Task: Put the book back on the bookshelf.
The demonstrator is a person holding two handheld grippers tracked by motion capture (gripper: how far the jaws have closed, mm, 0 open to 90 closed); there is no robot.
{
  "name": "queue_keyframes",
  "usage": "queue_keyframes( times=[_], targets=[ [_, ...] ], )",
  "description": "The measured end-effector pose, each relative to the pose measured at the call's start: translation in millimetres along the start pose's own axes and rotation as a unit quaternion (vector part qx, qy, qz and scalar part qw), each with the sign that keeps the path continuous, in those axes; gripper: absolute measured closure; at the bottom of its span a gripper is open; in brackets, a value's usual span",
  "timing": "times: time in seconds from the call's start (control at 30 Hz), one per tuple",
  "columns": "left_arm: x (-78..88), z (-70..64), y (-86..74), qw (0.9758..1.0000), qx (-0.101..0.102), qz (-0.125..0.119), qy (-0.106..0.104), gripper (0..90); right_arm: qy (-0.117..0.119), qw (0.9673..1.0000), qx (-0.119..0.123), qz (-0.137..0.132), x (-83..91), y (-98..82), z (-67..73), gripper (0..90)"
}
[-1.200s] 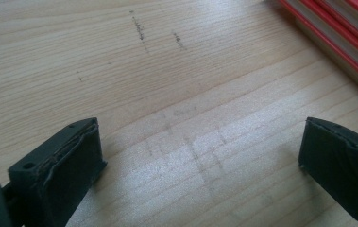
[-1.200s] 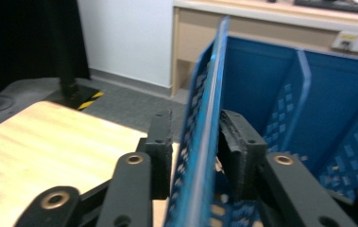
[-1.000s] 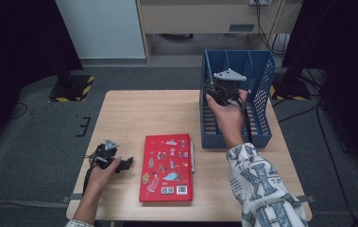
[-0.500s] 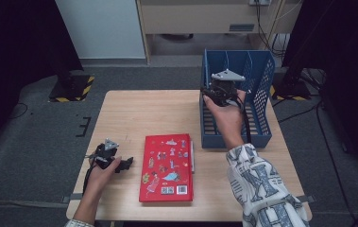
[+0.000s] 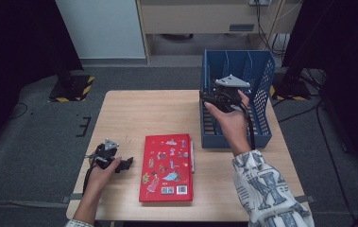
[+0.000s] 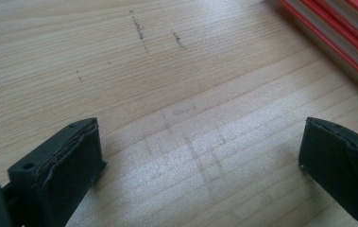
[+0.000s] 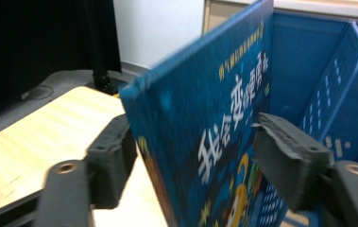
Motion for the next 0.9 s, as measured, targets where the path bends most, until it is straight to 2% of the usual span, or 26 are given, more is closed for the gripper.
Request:
queue_keyframes(
  times=[0.2,0.37,0.5,0.57,0.6,0.67,0.7,0.73,0.9],
  targets=[
    [0.0,-0.1,0.0,1.0,0.0,0.0,0.0,0.0,0.012,0.9998,0.014,0.01,11.5,-18.8,-4.6,19.2],
    [0.0,-0.3,-0.1,1.0,0.0,0.0,0.0,0.0,0.027,0.9995,0.009,0.013,20.1,-36.2,-4.6,15.8],
    [-0.2,-0.4,0.1,1.0,0.0,0.001,0.0,0.0,0.042,0.9988,0.02,0.019,28.7,-53.8,0.2,13.9],
    [-0.2,-0.4,0.1,1.0,-0.001,0.001,0.0,0.0,0.055,0.998,0.021,0.024,35.0,-68.8,4.8,13.4],
    [-0.3,-0.4,0.1,1.0,-0.001,0.0,0.0,0.0,0.055,0.998,0.021,0.024,35.0,-68.8,4.8,13.4],
    [-0.4,-0.6,0.2,1.0,-0.001,0.0,0.0,0.0,0.065,0.9972,0.023,0.029,38.9,-80.4,8.9,12.9],
    [-0.5,-0.8,0.2,1.0,0.0,-0.001,0.0,0.0,0.074,0.9965,0.022,0.033,42.7,-91.8,13.4,12.6],
    [-0.8,-1.1,0.5,1.0,0.0,-0.002,-0.001,0.0,0.074,0.9965,0.022,0.033,42.7,-91.8,13.4,12.6],
    [-1.2,-2.1,0.8,1.0,-0.003,-0.002,-0.002,0.0,0.093,0.9943,0.025,0.045,50.3,-121.4,24.9,11.5]
  ],
)
Point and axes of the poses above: each handheld gripper's, and its own axes: x roughly backward along the jaws, y roughly out of its top, z roughly to its left, the point moved 8 cm from there along -x, roughly forward along the jaws, and after that the axes turned 4 degrees about -y, right-handed, at the moved point
